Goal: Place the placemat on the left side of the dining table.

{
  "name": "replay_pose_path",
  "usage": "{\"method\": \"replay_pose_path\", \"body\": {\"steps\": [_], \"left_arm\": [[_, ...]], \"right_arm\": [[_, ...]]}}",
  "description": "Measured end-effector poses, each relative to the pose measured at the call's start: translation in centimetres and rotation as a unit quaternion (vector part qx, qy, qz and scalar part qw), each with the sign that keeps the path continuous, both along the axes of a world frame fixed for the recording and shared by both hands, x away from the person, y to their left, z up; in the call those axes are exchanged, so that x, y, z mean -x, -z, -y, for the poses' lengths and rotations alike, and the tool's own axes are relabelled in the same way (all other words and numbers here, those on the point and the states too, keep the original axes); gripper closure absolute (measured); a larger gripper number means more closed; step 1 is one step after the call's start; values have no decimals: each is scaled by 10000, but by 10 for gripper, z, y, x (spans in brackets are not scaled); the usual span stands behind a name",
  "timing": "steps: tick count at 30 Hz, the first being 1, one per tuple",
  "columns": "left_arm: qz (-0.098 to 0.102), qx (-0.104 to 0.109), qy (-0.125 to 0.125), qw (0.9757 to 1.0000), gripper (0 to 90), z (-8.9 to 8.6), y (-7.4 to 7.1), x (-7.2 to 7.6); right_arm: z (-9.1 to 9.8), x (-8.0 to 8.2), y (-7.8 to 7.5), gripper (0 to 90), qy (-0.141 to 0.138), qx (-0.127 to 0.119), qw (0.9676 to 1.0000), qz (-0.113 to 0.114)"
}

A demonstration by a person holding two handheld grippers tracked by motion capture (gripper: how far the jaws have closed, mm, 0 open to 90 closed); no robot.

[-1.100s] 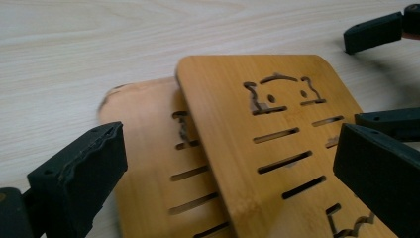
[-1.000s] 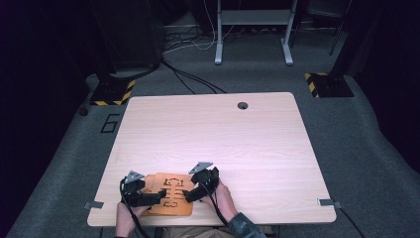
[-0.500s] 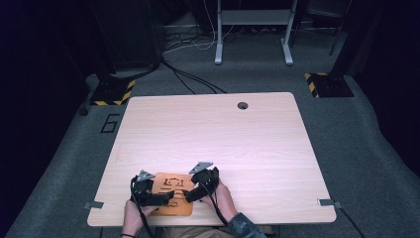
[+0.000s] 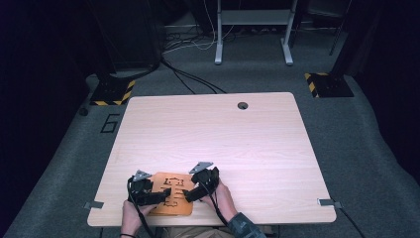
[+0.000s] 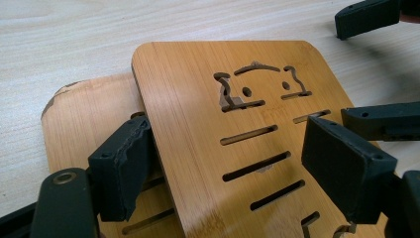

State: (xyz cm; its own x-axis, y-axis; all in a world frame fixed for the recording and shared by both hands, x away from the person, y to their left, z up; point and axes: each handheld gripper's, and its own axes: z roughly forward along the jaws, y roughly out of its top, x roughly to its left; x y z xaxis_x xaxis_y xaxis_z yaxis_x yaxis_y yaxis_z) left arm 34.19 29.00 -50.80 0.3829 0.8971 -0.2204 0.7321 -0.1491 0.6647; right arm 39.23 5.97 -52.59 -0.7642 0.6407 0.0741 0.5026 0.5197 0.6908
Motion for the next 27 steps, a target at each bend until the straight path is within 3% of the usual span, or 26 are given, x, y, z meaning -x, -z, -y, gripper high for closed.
{"method": "replay_pose_path", "body": {"steps": [14,18,27], "left_arm": [[-36,178,7,9998,262,-4,-2,1],[-1,307,-62,9995,303,-5,-5,2],[75,344,-112,9993,418,-9,-11,5]], "right_arm": [[2,0,0,0,26,-42,10000,-22],[2,0,0,0,64,-91,9999,-61],[5,0,0,0,56,-165,9998,-61]]}}
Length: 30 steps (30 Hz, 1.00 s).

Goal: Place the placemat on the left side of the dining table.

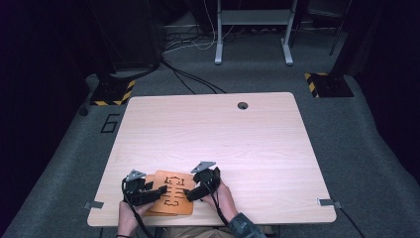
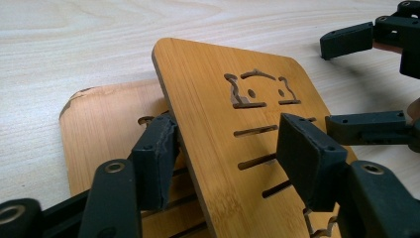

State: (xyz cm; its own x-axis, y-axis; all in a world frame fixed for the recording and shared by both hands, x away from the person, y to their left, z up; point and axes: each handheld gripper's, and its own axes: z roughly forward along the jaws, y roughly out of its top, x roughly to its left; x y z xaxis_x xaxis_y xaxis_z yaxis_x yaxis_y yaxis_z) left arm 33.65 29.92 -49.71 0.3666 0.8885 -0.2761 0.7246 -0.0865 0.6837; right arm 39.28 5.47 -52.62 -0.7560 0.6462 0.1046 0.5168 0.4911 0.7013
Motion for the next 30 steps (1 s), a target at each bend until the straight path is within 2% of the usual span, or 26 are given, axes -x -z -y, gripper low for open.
{"method": "replay_pose_path", "body": {"steps": [3,4,6,12,15,16,18,19,20,22,23,24,26,29,30], "left_arm": [[20,72,-13,10000,456,-1,-1,1],[-1,156,22,9999,468,-2,-2,1],[103,237,25,9997,500,-3,-4,3],[116,442,12,9990,572,-6,-7,3],[129,801,-4,9967,620,-11,-9,3],[129,801,-4,9967,633,-11,-9,3],[147,939,-39,9955,643,-11,-9,2],[149,917,-21,9957,643,-11,-9,2],[107,1030,-32,9946,652,-11,-10,3],[123,1086,-37,9940,659,-12,-10,2],[198,1294,-30,9914,690,-14,-9,2],[198,1294,-30,9914,702,-14,-9,2],[235,1458,1,9890,714,-14,-9,1],[234,1601,28,9868,728,-15,-8,0],[230,1601,43,9868,730,-15,-8,0]], "right_arm": [[1,0,0,0,-1,-21,10000,7],[1,0,0,0,23,-54,10000,-27],[3,-1,0,0,0,-81,10000,-31],[5,-1,0,0,41,-165,9998,-49],[6,0,0,0,81,-219,9997,-75],[7,0,1,0,88,-232,9997,-71],[7,0,1,0,86,-260,9996,-54],[7,0,1,0,86,-260,9996,-54],[8,0,1,0,103,-262,9996,-73],[8,1,1,0,134,-286,9995,-96],[10,0,1,0,132,-313,9994,-64],[11,1,1,0,183,-330,9992,-104],[12,0,1,0,232,-360,9991,-69],[13,1,1,0,275,-370,9989,-102],[13,1,1,0,279,-372,9989,-108]]}}
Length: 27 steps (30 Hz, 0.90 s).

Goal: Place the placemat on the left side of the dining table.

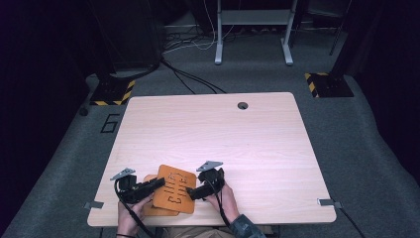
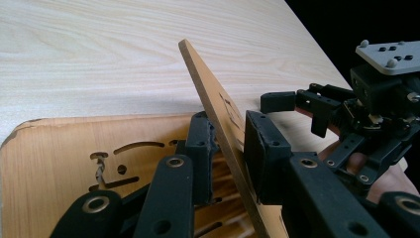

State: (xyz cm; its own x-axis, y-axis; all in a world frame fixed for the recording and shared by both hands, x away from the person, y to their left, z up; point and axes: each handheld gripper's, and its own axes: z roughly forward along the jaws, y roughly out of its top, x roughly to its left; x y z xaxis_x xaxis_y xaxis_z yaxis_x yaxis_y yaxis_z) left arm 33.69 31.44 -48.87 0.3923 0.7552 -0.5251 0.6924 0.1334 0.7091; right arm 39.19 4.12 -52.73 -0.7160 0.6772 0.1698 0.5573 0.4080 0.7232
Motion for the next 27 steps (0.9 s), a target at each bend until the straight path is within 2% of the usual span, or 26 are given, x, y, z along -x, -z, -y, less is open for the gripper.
{"method": "replay_pose_path", "body": {"steps": [3,6,9,12,15,16,23,27], "left_arm": [[-7,72,-15,10000,741,1,0,-1],[-29,284,-9,9996,757,2,1,-3],[-43,382,9,9993,771,3,2,-4],[-72,602,58,9981,788,3,3,-5],[-42,702,102,9975,804,3,3,-6],[-15,753,142,9971,808,4,2,-7],[34,897,205,9958,836,6,-3,-6],[78,1078,259,9938,851,7,-6,-7]], "right_arm": [[1,0,0,0,20,5,10000,-5],[3,0,-1,0,31,4,10000,-25],[5,1,-1,0,44,-16,10000,-43],[8,2,-2,0,89,-30,9999,-77],[10,3,-4,0,60,0,10000,41],[12,6,-8,0,153,94,9998,78],[19,8,-14,0,169,21,9997,150],[27,10,-20,0,245,49,9994,257]]}}
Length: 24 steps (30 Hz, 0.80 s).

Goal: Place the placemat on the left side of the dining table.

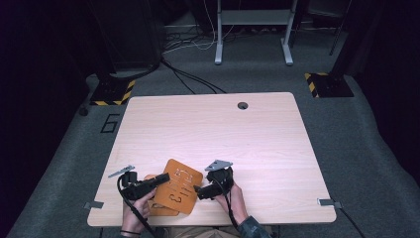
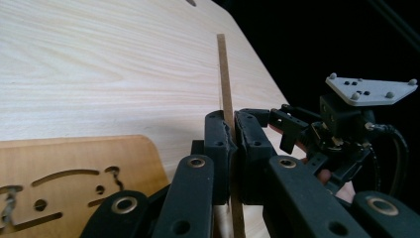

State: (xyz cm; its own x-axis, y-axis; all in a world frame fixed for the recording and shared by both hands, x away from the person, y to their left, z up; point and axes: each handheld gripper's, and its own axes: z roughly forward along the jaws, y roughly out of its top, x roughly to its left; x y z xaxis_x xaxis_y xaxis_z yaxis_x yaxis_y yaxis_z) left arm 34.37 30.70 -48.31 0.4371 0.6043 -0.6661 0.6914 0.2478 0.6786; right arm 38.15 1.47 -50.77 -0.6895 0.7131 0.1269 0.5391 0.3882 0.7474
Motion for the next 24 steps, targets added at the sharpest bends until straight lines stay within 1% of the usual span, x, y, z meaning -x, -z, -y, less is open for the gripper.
{"method": "replay_pose_path", "body": {"steps": [1,3,6,7,8,9,10,11,12,13,14,15,17,18,19,20,21,22,23,24], "left_arm": [[20,13,25,10000,858,0,-1,0],[19,24,45,10000,862,2,-3,0],[65,-28,75,9999,863,4,-6,0],[128,-76,106,9998,863,5,-7,0],[119,-93,121,9998,863,6,-8,1],[194,-106,126,9997,863,8,-10,1],[194,-106,126,9997,863,8,-10,1],[237,-125,150,9995,863,8,-11,1],[257,-144,173,9994,863,8,-12,1],[296,-120,146,9994,864,10,-12,1],[289,-124,142,9994,864,10,-13,1],[275,-151,142,9994,864,10,-15,1],[286,-121,138,9994,863,10,-16,0],[334,-164,170,9992,863,10,-17,0],[333,-150,148,9992,864,9,-19,-1],[333,-150,148,9992,864,9,-19,-1],[335,-142,124,9993,864,9,-20,-1],[355,-171,133,9991,864,8,-22,-1],[363,-139,116,9992,864,8,-22,-1],[383,-176,130,9990,863,7,-24,-1]], "right_arm": [[7,0,-2,0,37,27,10000,54],[14,0,-3,0,125,36,9999,86],[31,1,-3,0,279,37,9995,126],[37,1,-3,0,356,43,9992,151],[45,2,-3,0,441,52,9989,160],[50,2,-3,0,500,49,9986,169],[50,2,-3,0,500,49,9986,169],[57,2,-3,0,562,71,9982,196],[66,2,-3,0,661,81,9976,205],[72,1,-3,0,733,83,9971,205],[84,1,-3,1,862,95,9960,209],[91,1,-3,1,922,107,9954,225],[104,1,-3,1,1077,129,9938,222],[104,1,-3,1,1077,129,9938,222],[118,1,-3,2,1235,133,9920,199],[122,1,-2,2,1288,141,9914,207],[122,1,-2,2,1288,141,9914,207],[127,0,-2,1,1353,180,9904,228],[133,0,-1,2,1429,218,9892,244],[137,0,0,2,1481,233,9884,256]]}}
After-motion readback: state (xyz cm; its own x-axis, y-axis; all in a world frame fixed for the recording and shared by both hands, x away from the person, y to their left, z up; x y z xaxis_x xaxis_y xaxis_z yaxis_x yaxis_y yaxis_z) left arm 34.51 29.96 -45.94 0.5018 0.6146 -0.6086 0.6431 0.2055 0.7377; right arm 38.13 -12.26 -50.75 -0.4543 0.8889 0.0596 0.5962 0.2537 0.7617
